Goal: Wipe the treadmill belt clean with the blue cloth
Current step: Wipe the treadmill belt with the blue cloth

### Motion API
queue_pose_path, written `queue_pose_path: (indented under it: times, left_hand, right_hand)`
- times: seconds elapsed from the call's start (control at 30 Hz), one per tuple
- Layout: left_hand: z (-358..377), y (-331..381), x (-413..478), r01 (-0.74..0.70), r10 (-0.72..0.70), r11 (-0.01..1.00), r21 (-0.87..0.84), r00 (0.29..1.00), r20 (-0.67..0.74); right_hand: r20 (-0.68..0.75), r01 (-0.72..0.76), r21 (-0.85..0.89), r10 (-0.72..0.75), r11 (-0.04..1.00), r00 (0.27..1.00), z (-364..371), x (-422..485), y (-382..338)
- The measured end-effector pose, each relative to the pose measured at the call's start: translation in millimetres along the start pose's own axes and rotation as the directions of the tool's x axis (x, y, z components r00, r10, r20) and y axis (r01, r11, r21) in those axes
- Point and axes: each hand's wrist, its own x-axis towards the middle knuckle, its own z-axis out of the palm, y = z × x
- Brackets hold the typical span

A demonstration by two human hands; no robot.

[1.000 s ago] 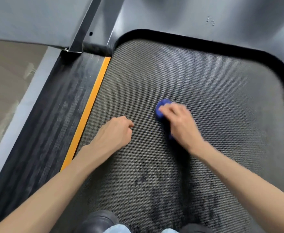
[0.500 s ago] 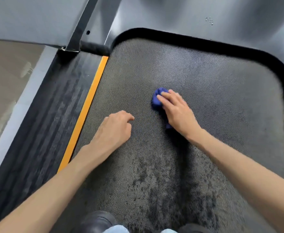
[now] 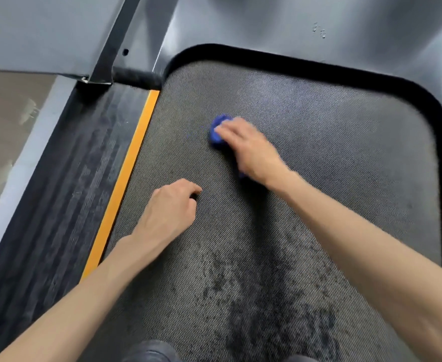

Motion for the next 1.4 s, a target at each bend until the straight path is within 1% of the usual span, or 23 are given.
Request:
queue_pose_path:
  times: [0.07,0.13,0.2,0.27,0.37,0.47,0.5,0.57,0.67,0.73,0.77,0.83,0.9,0.93,1.0,1.03,1.1,1.13,1.2,1.27,1.3,1.33,1.4]
  left_hand:
    - [1,-4,0,-0.012,0.012,1.0,-0.003,1.0,0.021]
    - [2,-5,2,-0.022,0.022,1.0,0.0,0.999,0.026]
    - [4,-1,3,-0.06,0.06,0.998,-0.001,0.998,0.02]
    - [7,6,4,-0.135,0.134,0.991,-0.023,0.991,-0.026]
    - [12,17,7,-0.18,0.178,0.983,-0.031,0.982,-0.059]
    - [18,24,4,-0.188,0.187,0.981,-0.037,0.982,-0.029]
    - [20,23,1,-0.18,0.18,0.983,-0.046,0.984,-0.016]
    - [22,20,-2,-0.171,0.172,0.984,-0.054,0.985,0.015]
    - [24,21,-4,-0.206,0.207,0.977,-0.048,0.978,0.027]
    - [25,28,-3,-0.234,0.236,0.971,-0.047,0.971,0.041]
    - [26,31,-2,-0.246,0.248,0.968,-0.049,0.968,0.048]
    - [28,36,0,-0.257,0.26,0.965,-0.053,0.964,0.051]
    - [31,38,1,-0.261,0.264,0.964,-0.05,0.964,0.046]
    - [33,38,1,-0.263,0.265,0.964,-0.048,0.963,0.048]
    - [37,36,0,-0.26,0.263,0.964,-0.052,0.963,0.063]
    - [38,36,0,-0.251,0.255,0.966,-0.059,0.964,0.071]
    - [41,36,0,-0.244,0.25,0.967,-0.07,0.965,0.086]
    - [42,37,0,-0.247,0.253,0.966,-0.075,0.964,0.087]
    - [44,40,2,-0.254,0.262,0.962,-0.098,0.962,0.082]
    - [44,44,6,-0.268,0.279,0.954,-0.138,0.958,0.068]
    - [44,47,8,-0.272,0.283,0.951,-0.146,0.957,0.06]
    - [45,50,10,-0.273,0.284,0.951,-0.147,0.957,0.054]
    - [44,55,12,-0.291,0.299,0.947,-0.139,0.953,0.038]
  right_hand:
    - [-0.1,-0.31,0.006,0.309,0.951,0.946,-22,-8,46]
    - [-0.19,-0.605,0.073,0.607,0.793,0.772,-41,-24,75]
    - [-0.248,-0.742,0.139,0.749,0.656,0.615,-39,-34,66]
    - [-0.29,-0.676,0.112,0.675,0.728,0.679,-21,-43,28]
    - [-0.146,-0.238,0.042,0.242,0.97,0.959,6,-75,-35]
    - [0.051,0.117,-0.005,-0.117,0.993,0.992,-3,-122,-26]
    - [0.051,0.087,-0.011,-0.087,0.996,0.995,-11,-134,-9]
    - [-0.03,-0.18,-0.019,0.18,0.983,0.983,-27,-159,31]
    - [-0.244,-0.648,0.053,0.639,0.76,0.729,-56,-188,75]
    - [-0.329,-0.816,0.094,0.791,0.571,0.516,-58,-191,61]
    - [-0.35,-0.826,0.087,0.793,0.557,0.498,-52,-191,40]
    - [-0.278,-0.697,0.058,0.682,0.715,0.676,-31,-194,-15]
    - [-0.088,-0.403,0.023,0.403,0.915,0.911,-15,-206,-65]
    - [0.006,-0.219,-0.01,0.219,0.976,0.976,-13,-215,-75]
    - [0.136,0.08,-0.08,-0.069,0.994,0.988,-25,-229,-52]
    - [0.146,0.079,-0.093,-0.065,0.993,0.987,-33,-234,-31]
    - [0.041,-0.2,-0.078,0.203,0.977,0.978,-49,-243,14]
    - [-0.038,-0.392,-0.045,0.39,0.919,0.92,-57,-248,36]
    - [-0.206,-0.666,0.033,0.657,0.745,0.725,-66,-250,58]
    - [-0.314,-0.784,0.08,0.762,0.615,0.566,-60,-236,44]
    - [-0.323,-0.776,0.099,0.758,0.623,0.567,-54,-226,28]
    - [-0.296,-0.713,0.108,0.708,0.692,0.642,-48,-219,7]
    - [-0.137,-0.444,0.091,0.453,0.891,0.881,-33,-212,-33]
